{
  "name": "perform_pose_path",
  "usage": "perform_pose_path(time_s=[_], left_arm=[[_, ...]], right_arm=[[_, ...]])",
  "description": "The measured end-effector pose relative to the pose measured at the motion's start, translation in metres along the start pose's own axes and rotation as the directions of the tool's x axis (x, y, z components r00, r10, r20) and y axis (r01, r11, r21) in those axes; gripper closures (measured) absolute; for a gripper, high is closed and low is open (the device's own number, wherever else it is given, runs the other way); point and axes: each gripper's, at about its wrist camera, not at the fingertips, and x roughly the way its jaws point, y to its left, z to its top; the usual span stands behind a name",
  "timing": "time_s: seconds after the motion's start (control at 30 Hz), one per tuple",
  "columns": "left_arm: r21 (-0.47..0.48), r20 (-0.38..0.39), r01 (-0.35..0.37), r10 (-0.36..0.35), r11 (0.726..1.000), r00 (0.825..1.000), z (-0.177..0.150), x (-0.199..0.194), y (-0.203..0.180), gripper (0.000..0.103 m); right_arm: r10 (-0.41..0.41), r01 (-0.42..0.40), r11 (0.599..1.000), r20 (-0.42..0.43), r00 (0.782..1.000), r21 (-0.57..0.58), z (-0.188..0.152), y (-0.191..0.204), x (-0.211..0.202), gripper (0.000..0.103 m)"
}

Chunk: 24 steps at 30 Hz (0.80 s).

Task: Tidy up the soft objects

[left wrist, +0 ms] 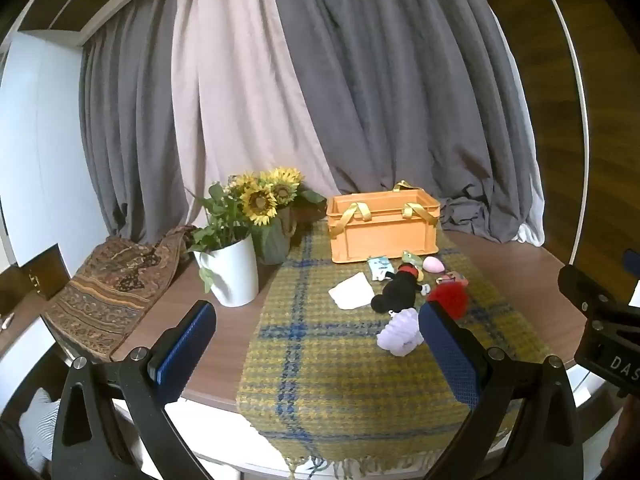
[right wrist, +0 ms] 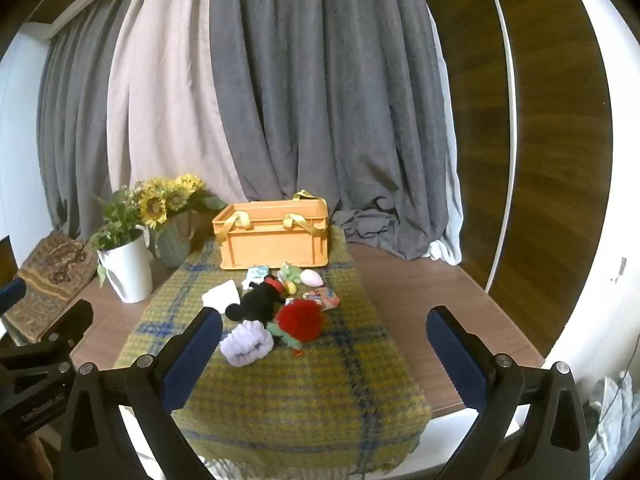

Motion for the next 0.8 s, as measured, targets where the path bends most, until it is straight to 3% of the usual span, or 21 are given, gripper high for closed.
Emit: perform_pose_path(time_s=[0.8], left_arm=[[-0.01, 0.017, 0.003, -0.003, 1.0, 1.0, 0.016, -0.016, 0.006, 0.0]], right_arm=[[-0.008, 0.008, 1.0, 0.003, 1.0, -0.011, -0.003, 0.001, -0.013, 0.0]])
